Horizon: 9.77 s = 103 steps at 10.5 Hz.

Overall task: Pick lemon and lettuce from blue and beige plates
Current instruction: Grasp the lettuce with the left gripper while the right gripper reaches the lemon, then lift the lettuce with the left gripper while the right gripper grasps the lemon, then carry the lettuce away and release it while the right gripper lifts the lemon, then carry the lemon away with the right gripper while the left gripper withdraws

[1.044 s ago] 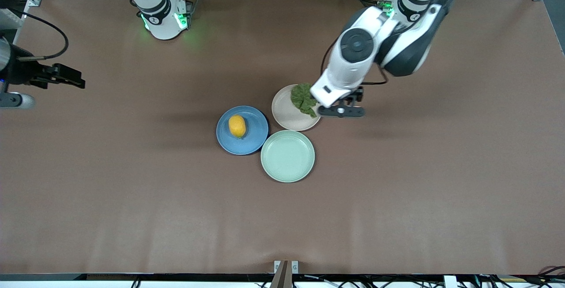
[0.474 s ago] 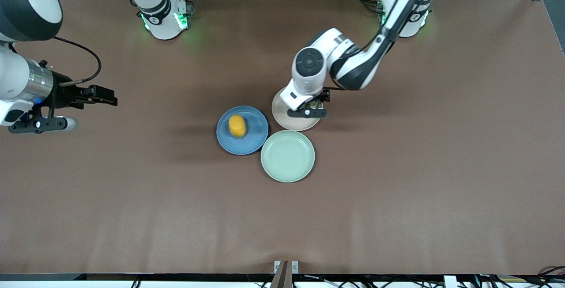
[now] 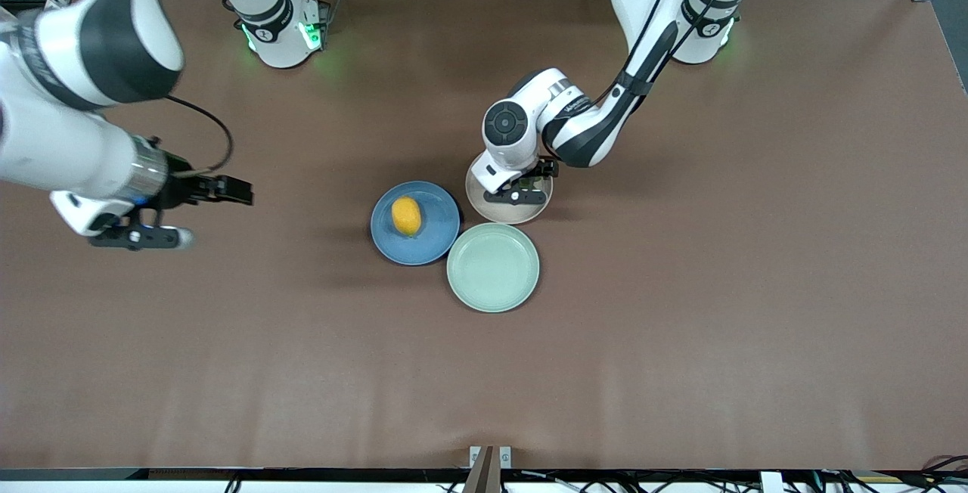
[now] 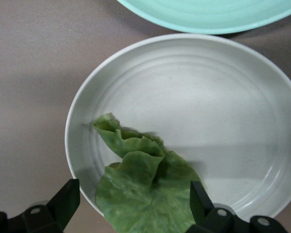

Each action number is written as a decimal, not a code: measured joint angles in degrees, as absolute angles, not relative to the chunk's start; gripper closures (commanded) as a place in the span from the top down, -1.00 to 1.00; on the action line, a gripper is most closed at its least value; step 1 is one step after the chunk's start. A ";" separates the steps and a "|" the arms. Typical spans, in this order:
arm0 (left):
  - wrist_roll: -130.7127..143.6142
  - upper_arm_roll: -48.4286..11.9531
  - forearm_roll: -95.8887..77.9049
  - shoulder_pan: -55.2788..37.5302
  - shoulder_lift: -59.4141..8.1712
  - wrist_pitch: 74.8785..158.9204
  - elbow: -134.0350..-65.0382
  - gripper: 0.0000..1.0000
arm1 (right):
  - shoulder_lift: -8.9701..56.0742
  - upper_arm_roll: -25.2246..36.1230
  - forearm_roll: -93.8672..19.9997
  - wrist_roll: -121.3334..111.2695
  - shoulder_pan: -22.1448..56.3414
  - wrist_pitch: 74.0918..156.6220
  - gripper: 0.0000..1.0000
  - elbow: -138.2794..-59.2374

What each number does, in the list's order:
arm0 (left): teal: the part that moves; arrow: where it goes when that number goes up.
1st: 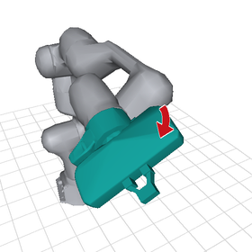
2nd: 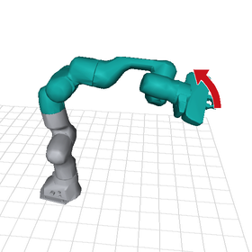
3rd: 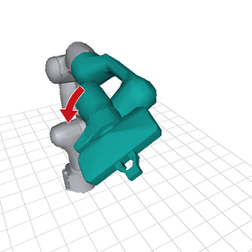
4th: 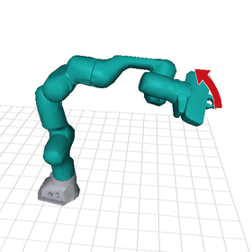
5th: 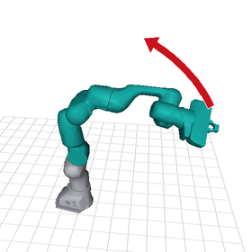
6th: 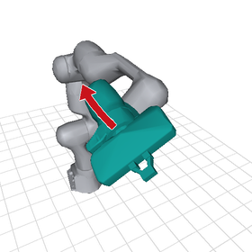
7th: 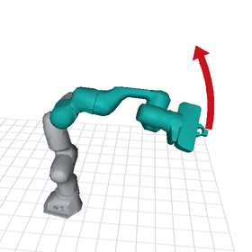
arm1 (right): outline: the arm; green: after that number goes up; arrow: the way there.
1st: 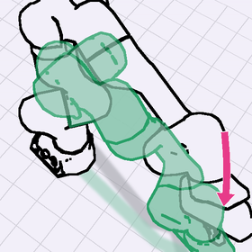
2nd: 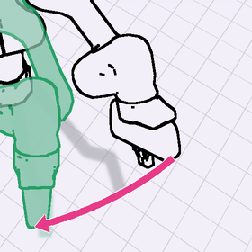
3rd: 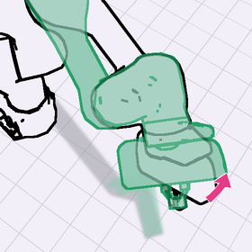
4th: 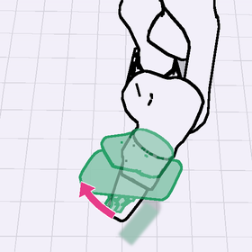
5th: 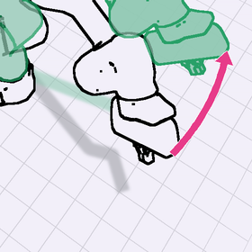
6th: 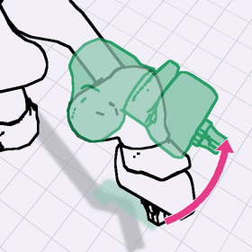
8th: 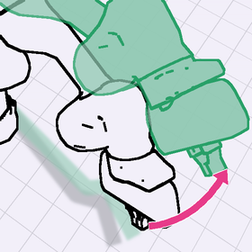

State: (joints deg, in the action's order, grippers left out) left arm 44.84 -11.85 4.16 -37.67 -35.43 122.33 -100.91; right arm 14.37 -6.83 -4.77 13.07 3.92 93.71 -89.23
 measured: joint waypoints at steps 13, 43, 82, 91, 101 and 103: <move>51.82 -11.87 3.52 -39.12 -38.13 123.75 -100.64 -1.00 | 25.29 -6.90 -4.88 31.50 14.32 116.62 1.00 -97.76; 42.68 -9.50 3.29 -22.45 -28.69 124.30 -89.88 -1.00 | 28.06 -6.84 -4.58 44.34 27.98 141.13 1.00 -114.97; 12.34 -8.89 3.47 -3.97 -1.91 120.02 -123.16 1.00 | 17.28 -4.59 2.76 4.40 2.34 100.50 -0.05 -95.91; 4.68 -8.72 2.43 -3.87 2.23 113.86 -111.43 1.00 | 14.10 -4.58 4.88 -1.11 -1.82 105.68 -0.05 -102.45; 4.59 -8.58 2.36 -3.94 1.59 92.11 -94.99 1.00 | 12.23 -4.58 6.00 -1.75 -4.32 137.08 -0.05 -125.77; 4.57 -8.58 2.36 -3.93 1.30 89.51 -92.72 1.00 | 12.26 -4.58 6.03 -1.79 -4.54 140.12 -0.04 -128.30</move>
State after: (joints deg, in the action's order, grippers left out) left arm 4.57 -8.58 2.36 -3.93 1.30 89.51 -92.72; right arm 12.26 -4.58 6.03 -1.79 -4.54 140.12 -128.30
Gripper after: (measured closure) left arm 0.000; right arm 0.401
